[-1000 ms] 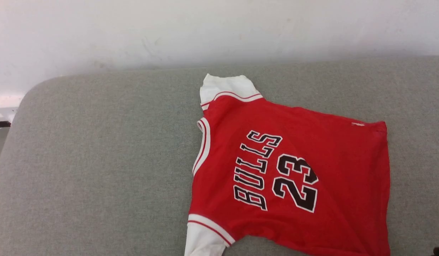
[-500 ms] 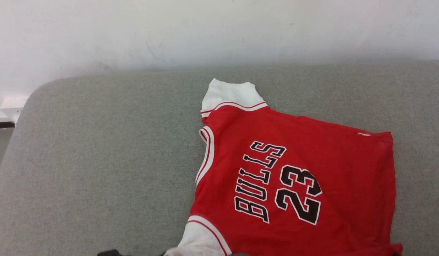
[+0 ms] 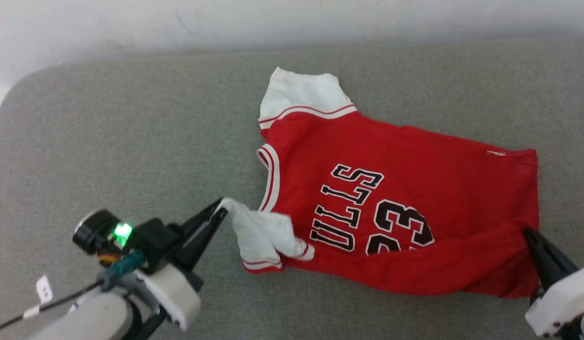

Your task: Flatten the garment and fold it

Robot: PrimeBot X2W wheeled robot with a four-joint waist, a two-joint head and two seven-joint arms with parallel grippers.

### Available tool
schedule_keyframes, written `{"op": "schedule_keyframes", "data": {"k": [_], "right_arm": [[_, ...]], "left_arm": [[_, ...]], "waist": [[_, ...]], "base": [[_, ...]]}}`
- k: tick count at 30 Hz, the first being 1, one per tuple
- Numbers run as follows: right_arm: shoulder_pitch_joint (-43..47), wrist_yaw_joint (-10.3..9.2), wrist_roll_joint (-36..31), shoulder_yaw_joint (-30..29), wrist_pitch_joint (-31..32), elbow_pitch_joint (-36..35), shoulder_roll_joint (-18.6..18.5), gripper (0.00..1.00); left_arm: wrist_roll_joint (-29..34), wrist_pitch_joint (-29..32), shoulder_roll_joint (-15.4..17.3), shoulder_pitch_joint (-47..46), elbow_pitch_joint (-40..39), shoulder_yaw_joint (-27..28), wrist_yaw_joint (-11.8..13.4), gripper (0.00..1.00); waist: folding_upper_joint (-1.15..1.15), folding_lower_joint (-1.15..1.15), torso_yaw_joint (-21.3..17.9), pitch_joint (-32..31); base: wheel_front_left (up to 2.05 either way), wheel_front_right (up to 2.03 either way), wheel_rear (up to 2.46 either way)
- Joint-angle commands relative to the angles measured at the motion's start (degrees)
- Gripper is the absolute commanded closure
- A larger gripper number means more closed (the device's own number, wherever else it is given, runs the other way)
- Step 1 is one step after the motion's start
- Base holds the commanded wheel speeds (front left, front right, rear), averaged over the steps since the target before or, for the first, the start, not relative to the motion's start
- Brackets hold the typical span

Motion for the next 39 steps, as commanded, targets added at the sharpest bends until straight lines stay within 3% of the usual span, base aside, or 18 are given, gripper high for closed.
{"op": "schedule_keyframes", "data": {"k": [1,9,19,30,31,32,33,34,39], "right_arm": [[-1.55,-0.04,-0.47,0.14,-0.61,0.6,-0.21,1.0],[-11.08,-0.04,-2.77,2.37,-2.19,6.13,-2.61,1.0],[-18.82,-0.04,-3.33,7.84,2.24,15.52,-5.44,1.0],[-21.85,-0.04,-2.47,8.54,9.07,22.65,-5.34,1.0],[-21.85,-0.04,-2.49,8.1,9.28,22.49,-5.0,0.13],[-21.81,-0.04,-2.47,7.59,9.29,22.15,-4.63,0.0],[-21.69,-0.04,-2.59,7.04,9.25,21.68,-4.32,0.0],[-21.46,-0.04,-2.65,6.74,9.29,21.05,-4.08,0.0],[-18.55,-0.04,-1.67,5.74,9.34,15.9,-3.31,0.0]], "left_arm": [[0.71,0.13,-0.94,-1.68,1.12,0.02,-0.66,1.0],[2.02,-1.61,-7.51,-11.78,12.08,-0.65,-6.12,1.0],[0.33,-0.39,-10.73,-17.3,23.09,-2.68,-12.08,1.0],[-4.43,0.8,-12.66,-19.7,29.48,-4.81,-14.59,1.0],[-4.98,0.72,-12.88,-19.58,29.5,-4.83,-14.64,0.63],[-5.56,0.53,-13.12,-19.33,29.43,-4.7,-14.65,0.35],[-5.96,0.37,-13.25,-19.04,29.37,-4.61,-14.65,0.04],[-6.16,0.08,-13.27,-18.73,29.26,-4.54,-14.55,0.0],[-7.55,-2.72,-13.34,-15.91,27.84,-3.44,-12.95,0.0]], "waist": [[0.0,-0.01,-0.48,3.61],[0.0,-0.01,-1.72,9.11],[0.0,-0.01,-2.28,12.56],[0.0,-0.01,-1.6,13.25],[0.0,-0.01,-1.55,13.02],[0.0,-0.01,-1.51,12.72],[0.0,-0.01,-1.47,12.34],[0.0,-0.01,-1.43,11.93],[0.0,-0.01,-1.28,8.94]], "base": [[0.0,0.0,0.0],[0.0,0.0,0.0],[0.0,0.0,0.0],[0.0,0.0,0.0],[0.0,0.0,0.0],[0.0,0.0,0.0],[0.0,0.0,0.0],[0.0,0.0,0.0],[0.0,0.0,0.0]]}}
